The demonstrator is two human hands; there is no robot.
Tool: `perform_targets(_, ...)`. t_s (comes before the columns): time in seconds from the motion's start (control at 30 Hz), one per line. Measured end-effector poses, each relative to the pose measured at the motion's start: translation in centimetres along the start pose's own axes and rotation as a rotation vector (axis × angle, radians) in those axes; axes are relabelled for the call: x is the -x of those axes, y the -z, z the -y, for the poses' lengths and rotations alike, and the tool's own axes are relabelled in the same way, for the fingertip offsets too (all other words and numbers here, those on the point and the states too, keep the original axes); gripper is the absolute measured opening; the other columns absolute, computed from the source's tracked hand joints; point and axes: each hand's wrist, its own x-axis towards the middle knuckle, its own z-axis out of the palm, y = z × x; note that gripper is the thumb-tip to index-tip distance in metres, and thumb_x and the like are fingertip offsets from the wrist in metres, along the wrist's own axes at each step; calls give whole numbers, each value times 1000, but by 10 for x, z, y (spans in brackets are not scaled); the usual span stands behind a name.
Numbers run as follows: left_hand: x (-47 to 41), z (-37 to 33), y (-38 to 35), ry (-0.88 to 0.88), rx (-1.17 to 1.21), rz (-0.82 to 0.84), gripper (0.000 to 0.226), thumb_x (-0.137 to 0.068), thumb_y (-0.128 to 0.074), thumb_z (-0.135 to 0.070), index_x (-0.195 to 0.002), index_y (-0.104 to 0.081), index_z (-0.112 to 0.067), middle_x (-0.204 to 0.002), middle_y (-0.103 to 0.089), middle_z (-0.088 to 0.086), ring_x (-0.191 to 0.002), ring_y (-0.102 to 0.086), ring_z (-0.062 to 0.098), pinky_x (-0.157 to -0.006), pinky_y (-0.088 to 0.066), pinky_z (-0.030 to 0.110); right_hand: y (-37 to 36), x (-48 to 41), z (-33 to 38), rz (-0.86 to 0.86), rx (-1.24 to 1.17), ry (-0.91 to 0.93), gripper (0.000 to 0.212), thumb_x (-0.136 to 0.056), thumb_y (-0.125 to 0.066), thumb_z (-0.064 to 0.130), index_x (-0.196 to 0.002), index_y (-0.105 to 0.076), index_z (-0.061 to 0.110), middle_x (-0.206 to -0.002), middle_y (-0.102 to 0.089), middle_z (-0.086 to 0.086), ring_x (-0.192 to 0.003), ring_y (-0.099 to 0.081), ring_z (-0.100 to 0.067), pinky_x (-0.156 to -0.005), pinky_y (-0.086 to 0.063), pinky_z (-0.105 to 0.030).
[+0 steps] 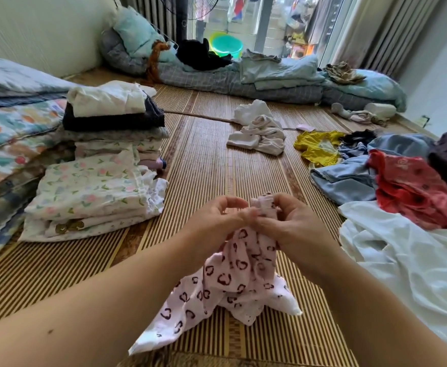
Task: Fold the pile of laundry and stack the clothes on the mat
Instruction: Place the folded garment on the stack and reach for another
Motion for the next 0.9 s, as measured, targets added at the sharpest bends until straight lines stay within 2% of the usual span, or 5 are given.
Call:
perform_targets(0.23,5,-16,9,-44,85,-196,12,-92,-51,0,-100,-54,-9,-75,-56,9,-57,-55,18,-52,-47,32,12,5,29,-173,195,131,17,-92,-62,17,-84,-75,24,-78,-71,-14,-70,-68,-35,-68,-57,-55)
perform_targets(0.37,19,-40,-8,-90,153,-123,26,-98,-51,-25,-111,-55,-3,-78,-60,18,-61,-61,26,-56,-54,36,5,9,56,-144,291,155,13,-91,-65,20,-84,-75,18,-81,-72,-16,-79,-67,-44,-72,-54,-64)
perform_targets(0.47,35,-71,-18,-106,-276,-14,58,-70,-73,-61,-104,-59,-16,-95,-72,11,-83,-72,28,-80,-59,46,5,10,91,-147,422,218,19,-90,-65,23,-77,-74,13,-73,-72,-9,-69,-68,-35,-66,-59,-50)
perform_targets(0.63,38,-153,0,-206,-851,-317,17,-82,-62,-11,-90,-63,-26,-74,-66,-1,-59,-63,14,-55,-55,29,41,4,152,-407,783,272,21,-84,-61,15,-64,-68,18,-56,-64,5,-57,-62,-18,-56,-48,-27)
perform_targets(0.9,50,-225,7,-166,-1627,-293,11,-87,-60,-28,-94,-66,-34,-79,-57,-16,-72,-53,2,-53,-37,22,72,16,189,-437,926,142,19,-79,-63,18,-61,-67,17,-63,-68,3,-65,-61,-15,-55,-43,-23)
